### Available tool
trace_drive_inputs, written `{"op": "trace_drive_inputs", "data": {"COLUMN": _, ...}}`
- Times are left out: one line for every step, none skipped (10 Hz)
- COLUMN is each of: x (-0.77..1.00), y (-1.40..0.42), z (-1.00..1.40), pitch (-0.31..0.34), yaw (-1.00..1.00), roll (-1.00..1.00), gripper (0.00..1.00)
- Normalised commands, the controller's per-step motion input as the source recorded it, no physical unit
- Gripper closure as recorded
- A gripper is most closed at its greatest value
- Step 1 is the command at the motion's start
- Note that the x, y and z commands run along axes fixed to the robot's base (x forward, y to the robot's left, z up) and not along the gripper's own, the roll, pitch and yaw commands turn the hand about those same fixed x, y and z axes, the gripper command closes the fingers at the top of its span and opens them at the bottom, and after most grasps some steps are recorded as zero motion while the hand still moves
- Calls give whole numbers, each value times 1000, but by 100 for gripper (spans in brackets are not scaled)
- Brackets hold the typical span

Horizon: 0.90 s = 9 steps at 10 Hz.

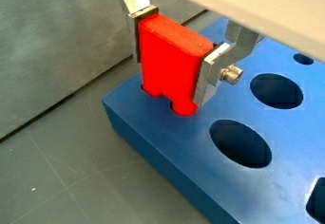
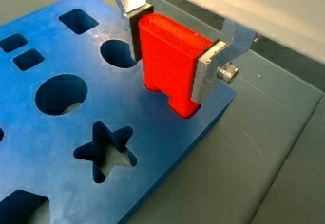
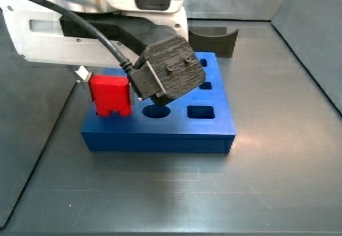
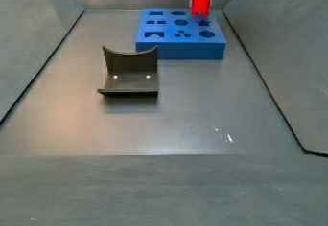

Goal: Insert the square-circle object.

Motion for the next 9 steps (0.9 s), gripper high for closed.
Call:
{"op": "trace_drive_inputs", "data": {"x": -54, "y": 0, "z": -1000, "pitch": -130, "yaw": 51, "roll": 14, "gripper": 100}}
{"op": "trace_drive_inputs", "data": {"x": 0, "y": 0, "z": -860, "pitch": -210, "yaw": 103, "roll": 0, "gripper": 100}}
{"op": "trace_drive_inputs", "data": {"x": 126, "y": 0, "z": -440, "pitch": -423, "yaw": 137, "roll": -3, "gripper": 100}}
{"op": "trace_drive_inputs", "data": {"x": 311, "y": -29, "z": -240, "pitch": -500, "yaw": 137, "roll": -21, "gripper": 100}}
{"op": "trace_drive_inputs", "data": {"x": 337, "y": -77, "z": -217, "pitch": -500, "yaw": 17, "roll": 0, "gripper": 100}}
{"op": "trace_drive_inputs", "data": {"x": 160, "y": 0, "z": -289, "pitch": -429, "yaw": 49, "roll": 86, "gripper": 100}}
{"op": "trace_drive_inputs", "data": {"x": -46, "y": -206, "z": -314, "pitch": -449, "yaw": 109, "roll": 151, "gripper": 100}}
{"op": "trace_drive_inputs", "data": {"x": 0, "y": -446, "z": -340, "pitch": -200, "yaw": 160, "roll": 407, "gripper": 100}}
{"op": "trace_drive_inputs", "data": {"x": -9, "y": -363, "z": -274, "pitch": -51, "yaw": 186, "roll": 500, "gripper": 100}}
